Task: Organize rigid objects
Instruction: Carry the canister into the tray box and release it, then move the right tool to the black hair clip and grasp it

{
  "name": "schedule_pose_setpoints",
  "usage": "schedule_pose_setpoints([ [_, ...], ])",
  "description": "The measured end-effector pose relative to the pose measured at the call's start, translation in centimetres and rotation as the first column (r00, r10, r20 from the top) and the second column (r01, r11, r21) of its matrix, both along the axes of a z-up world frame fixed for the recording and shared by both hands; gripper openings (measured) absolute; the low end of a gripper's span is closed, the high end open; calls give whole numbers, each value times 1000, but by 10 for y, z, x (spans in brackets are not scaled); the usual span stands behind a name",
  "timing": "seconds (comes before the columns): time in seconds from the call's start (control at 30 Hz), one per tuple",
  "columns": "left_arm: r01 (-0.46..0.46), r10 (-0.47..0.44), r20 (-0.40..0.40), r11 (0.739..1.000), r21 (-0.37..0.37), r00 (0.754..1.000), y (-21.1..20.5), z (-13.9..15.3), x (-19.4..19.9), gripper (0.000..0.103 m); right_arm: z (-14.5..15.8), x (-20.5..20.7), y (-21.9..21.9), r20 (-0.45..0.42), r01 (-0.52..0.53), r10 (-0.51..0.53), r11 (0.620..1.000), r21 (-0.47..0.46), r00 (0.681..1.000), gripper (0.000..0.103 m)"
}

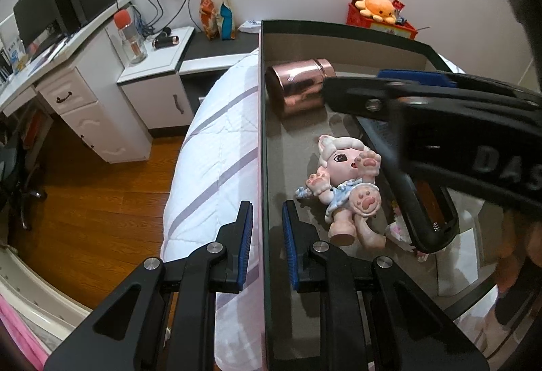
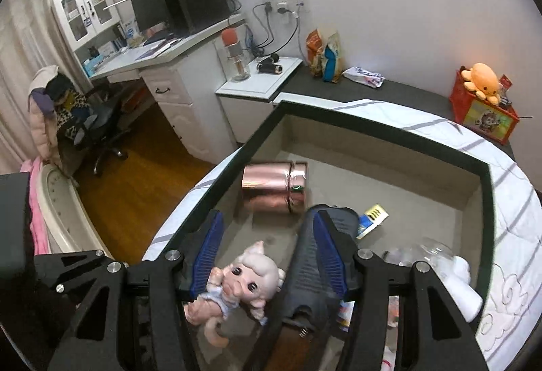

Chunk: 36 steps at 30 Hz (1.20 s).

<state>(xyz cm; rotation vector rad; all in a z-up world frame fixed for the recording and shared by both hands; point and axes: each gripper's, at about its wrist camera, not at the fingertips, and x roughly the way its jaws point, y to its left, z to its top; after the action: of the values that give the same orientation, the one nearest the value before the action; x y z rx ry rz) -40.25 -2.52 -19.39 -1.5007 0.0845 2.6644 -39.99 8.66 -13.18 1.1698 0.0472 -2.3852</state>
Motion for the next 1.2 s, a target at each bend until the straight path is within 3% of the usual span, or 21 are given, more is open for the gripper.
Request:
schedule_pose_setpoints([
  [0.33, 4, -4, -2, 1000, -15, 1000, 4, 2, 4, 17, 11, 29, 35, -35, 86, -86, 996, 10, 996, 59],
  [0.43, 0, 0, -2, 1000, -26, 1000, 6, 3, 5, 17, 13, 38, 49, -44, 118, -117, 993, 12, 992, 68],
  [0.87, -11, 10, -12, 999, -41, 1000, 8, 7, 15, 17, 27, 78, 122, -106, 259, -258, 966, -2, 960, 69],
  [1.03, -35, 34, -27, 999, -40, 999, 3, 11, 19, 6, 21, 91, 155, -95, 332, -330, 943, 2, 939, 69],
  [1.2, -39, 37, -33, 998, -49, 999, 3, 11, 24, 5, 10, 102, 180, -72, 371, -370, 928, 4, 926, 69],
])
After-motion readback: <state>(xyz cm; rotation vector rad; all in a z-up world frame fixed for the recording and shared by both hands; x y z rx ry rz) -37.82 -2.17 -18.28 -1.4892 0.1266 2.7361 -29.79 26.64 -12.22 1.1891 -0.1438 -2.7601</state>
